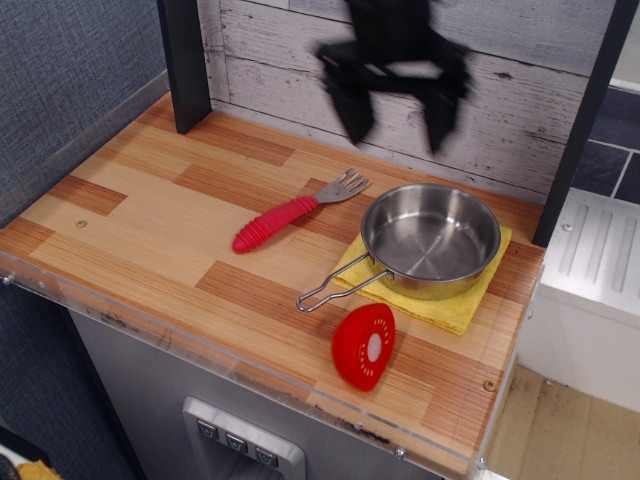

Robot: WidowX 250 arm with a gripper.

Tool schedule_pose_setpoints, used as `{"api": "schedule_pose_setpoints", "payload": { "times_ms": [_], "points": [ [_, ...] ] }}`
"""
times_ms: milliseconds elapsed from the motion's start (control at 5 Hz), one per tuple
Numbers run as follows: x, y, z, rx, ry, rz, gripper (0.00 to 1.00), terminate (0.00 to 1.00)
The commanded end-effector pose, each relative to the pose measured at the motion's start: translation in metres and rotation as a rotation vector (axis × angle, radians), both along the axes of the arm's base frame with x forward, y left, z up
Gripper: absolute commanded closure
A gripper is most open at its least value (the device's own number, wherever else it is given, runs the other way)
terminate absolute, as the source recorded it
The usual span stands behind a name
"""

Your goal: Place the pot on top of the towel.

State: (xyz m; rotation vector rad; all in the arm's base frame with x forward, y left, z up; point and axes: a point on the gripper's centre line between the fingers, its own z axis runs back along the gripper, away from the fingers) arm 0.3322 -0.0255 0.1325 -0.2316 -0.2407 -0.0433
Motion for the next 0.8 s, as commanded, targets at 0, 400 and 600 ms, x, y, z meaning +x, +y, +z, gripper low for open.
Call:
{"api": "schedule_pose_setpoints", "payload": {
  "times_ms": [0, 400, 600],
  "points": [
    [-0.011, 0.05, 0.005, 0.055, 0.027, 0.069, 0.0, 0.0],
    [-0.013, 0.046, -0.007, 0.162, 0.023, -0.036, 0.0, 0.0],
    [-0.013, 0.046, -0.007, 0.162, 0.023, -0.036, 0.0, 1.0]
  ]
}}
